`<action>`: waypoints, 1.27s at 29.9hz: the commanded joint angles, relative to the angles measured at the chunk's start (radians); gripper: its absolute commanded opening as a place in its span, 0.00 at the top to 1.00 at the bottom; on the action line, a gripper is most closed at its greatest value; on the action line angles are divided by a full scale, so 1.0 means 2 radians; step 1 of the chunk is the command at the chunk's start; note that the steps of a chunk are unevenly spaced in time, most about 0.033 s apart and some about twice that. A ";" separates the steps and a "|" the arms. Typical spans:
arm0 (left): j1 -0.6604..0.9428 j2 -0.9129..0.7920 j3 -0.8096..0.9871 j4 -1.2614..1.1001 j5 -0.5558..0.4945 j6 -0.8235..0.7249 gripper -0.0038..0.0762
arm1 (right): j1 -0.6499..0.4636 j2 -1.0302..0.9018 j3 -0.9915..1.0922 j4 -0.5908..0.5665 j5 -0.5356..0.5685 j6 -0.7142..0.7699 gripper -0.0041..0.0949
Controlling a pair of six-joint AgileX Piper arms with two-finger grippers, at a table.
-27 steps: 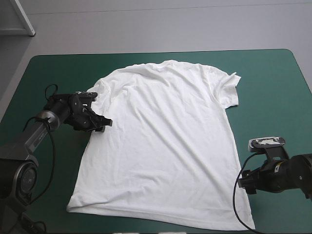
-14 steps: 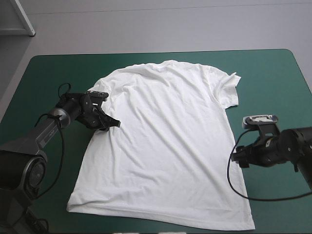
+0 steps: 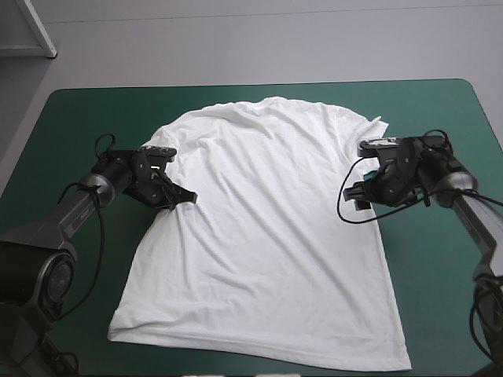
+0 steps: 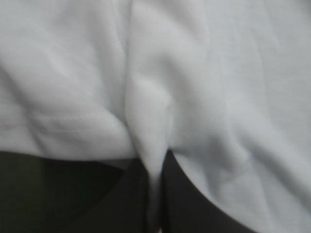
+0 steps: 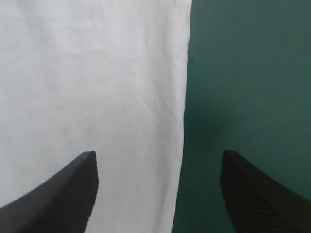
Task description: Fold the cloth
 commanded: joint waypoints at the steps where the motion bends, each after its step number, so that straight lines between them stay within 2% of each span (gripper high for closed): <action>1: -0.006 0.002 0.001 -0.018 0.013 -0.010 0.96 | -0.001 0.028 -0.040 0.003 -0.026 -0.008 0.30; 9: -0.006 0.002 0.001 -0.018 0.013 -0.012 0.96 | -0.001 0.110 -0.083 0.007 -0.025 -0.008 0.30; 11: -0.006 0.002 0.001 -0.019 0.013 -0.017 0.96 | -0.001 0.115 -0.083 0.012 -0.027 -0.009 0.34; 13: -0.006 0.002 0.001 -0.019 0.013 -0.019 0.96 | -0.001 0.117 -0.083 0.023 -0.027 -0.016 0.45; 18: -0.006 0.000 0.001 -0.018 0.012 -0.019 0.96 | -0.001 0.118 -0.081 0.063 -0.030 -0.046 0.91; 19: -0.006 -0.001 0.001 -0.018 0.011 -0.019 0.96 | -0.001 0.117 -0.081 0.067 -0.029 -0.050 0.98; 27: -0.006 -0.065 -0.012 0.012 0.006 -0.030 0.96 | -0.001 0.044 -0.091 0.063 -0.019 -0.052 0.98; 33: -0.006 -0.140 -0.078 0.053 0.049 -0.034 0.96 | -0.001 -0.022 -0.144 0.042 0.043 -0.044 0.98; 38: -0.006 -0.182 -0.180 0.082 0.103 -0.034 0.96 | -0.001 -0.058 -0.221 0.038 0.113 -0.033 0.98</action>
